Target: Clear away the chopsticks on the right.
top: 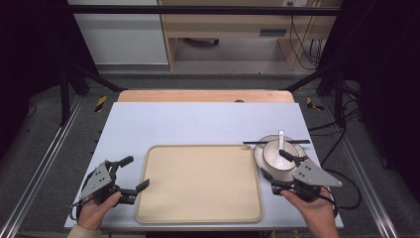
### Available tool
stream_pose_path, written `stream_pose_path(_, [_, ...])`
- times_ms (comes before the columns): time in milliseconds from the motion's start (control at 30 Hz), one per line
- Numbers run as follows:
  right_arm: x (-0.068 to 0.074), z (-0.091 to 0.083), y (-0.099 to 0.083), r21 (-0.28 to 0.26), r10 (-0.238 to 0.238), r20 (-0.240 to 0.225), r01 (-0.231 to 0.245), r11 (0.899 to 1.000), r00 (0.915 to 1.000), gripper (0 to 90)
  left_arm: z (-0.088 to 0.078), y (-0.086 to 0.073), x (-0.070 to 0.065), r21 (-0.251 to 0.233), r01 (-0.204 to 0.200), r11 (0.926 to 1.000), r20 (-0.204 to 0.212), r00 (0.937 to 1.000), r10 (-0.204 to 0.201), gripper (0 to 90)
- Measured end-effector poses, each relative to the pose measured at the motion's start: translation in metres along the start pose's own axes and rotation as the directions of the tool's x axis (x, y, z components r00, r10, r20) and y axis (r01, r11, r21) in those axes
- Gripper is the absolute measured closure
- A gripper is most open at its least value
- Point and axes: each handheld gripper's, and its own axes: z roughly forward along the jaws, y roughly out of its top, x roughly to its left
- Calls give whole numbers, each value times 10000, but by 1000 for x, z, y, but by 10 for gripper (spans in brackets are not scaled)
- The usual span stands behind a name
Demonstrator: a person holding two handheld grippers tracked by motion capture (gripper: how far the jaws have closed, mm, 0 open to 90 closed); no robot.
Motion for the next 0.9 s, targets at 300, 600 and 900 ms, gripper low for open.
stream_pose_path(300, [-80,-8,24,2002,86,1335,-354,9791,9910,573,0,0,1,90,29,10000,-112,9999,-28,40])
stream_pose_path(600, [-161,46,-34,4280,1486,2140,-2295,8742,9655,866,4,-3,-1,260,31,9997,-63,10000,-29,41])
stream_pose_path(900, [-183,81,-66,5228,1593,2369,-2640,8106,9584,883,6,-5,-1,437,31,9990,-65,10000,-28,43])
